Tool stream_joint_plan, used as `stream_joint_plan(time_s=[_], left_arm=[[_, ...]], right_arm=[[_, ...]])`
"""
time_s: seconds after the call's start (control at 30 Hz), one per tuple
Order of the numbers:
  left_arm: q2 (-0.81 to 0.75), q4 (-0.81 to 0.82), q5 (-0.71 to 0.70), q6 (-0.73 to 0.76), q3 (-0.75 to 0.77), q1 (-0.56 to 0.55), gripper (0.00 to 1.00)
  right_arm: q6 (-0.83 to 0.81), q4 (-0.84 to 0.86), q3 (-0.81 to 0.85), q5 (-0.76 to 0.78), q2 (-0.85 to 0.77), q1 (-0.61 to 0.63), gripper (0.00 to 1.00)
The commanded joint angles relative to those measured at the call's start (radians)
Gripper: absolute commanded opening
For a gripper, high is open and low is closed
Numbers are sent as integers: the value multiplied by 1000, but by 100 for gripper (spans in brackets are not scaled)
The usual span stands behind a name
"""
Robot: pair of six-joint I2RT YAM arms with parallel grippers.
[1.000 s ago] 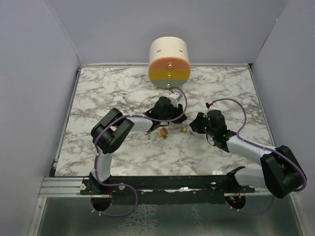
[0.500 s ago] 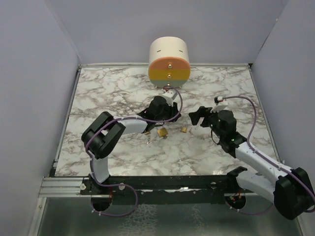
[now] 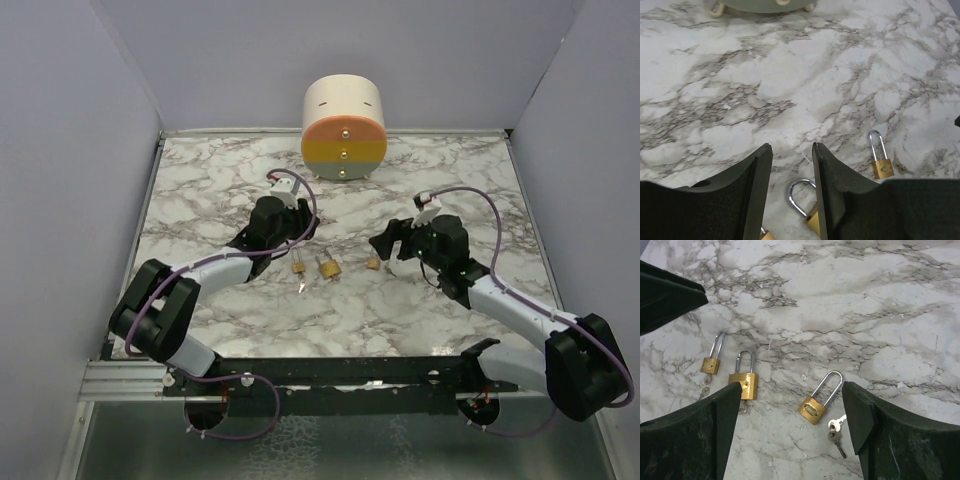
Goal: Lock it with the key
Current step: Pick up the lock from the center of the board.
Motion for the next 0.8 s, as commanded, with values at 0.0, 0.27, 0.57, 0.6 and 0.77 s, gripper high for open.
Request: stream_joint_plan(time_s=[0.0,0.27,0.57,0.6,0.77], left_arm=[[-92,9,-30,-27,-68,50,42],[-168,9,-42,-51,-151,76,42],[-230,7,-45,-55,-196,92,43],[-234,8,-45,-55,-197,95,43],[-245,7,-48,-56,-210,104,43]], right_arm=[[-28,52,48,-123,37,23,81],[-74,47,104,-64,143,152,77],[-46,51,191,-114,360,154,65],[-46,57,196,-124,376,153,65],[-45,77,219,-183,435,158,65]])
